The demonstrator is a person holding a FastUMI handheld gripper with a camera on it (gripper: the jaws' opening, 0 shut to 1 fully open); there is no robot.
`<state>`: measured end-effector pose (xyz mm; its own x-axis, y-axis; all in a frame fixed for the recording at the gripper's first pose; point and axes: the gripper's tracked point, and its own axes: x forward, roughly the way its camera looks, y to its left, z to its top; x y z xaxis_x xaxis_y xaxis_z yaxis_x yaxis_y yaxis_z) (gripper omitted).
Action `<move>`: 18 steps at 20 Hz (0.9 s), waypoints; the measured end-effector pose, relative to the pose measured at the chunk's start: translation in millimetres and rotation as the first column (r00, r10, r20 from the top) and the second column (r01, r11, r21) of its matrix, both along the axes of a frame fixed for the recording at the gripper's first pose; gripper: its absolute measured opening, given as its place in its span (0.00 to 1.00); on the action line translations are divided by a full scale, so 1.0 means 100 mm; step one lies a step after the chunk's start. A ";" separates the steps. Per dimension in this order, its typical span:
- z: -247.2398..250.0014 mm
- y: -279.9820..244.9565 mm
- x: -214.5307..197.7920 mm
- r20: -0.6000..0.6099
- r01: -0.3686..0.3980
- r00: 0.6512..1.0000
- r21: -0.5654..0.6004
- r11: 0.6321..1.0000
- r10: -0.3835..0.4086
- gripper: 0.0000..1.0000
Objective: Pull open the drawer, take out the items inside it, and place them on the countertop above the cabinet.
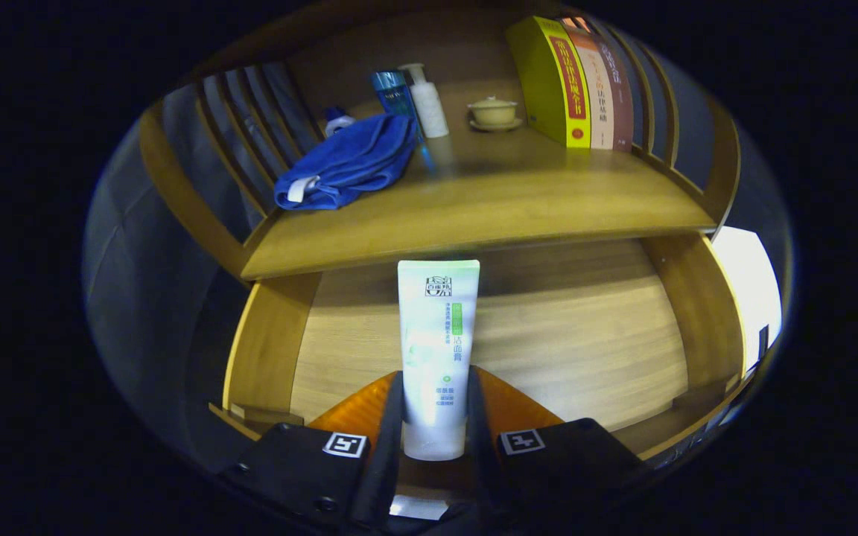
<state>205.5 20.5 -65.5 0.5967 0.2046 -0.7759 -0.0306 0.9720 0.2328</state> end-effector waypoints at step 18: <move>0.69 -0.18 1.25 0.263 0.064 0.964 -0.088 0.994 -0.039 0.51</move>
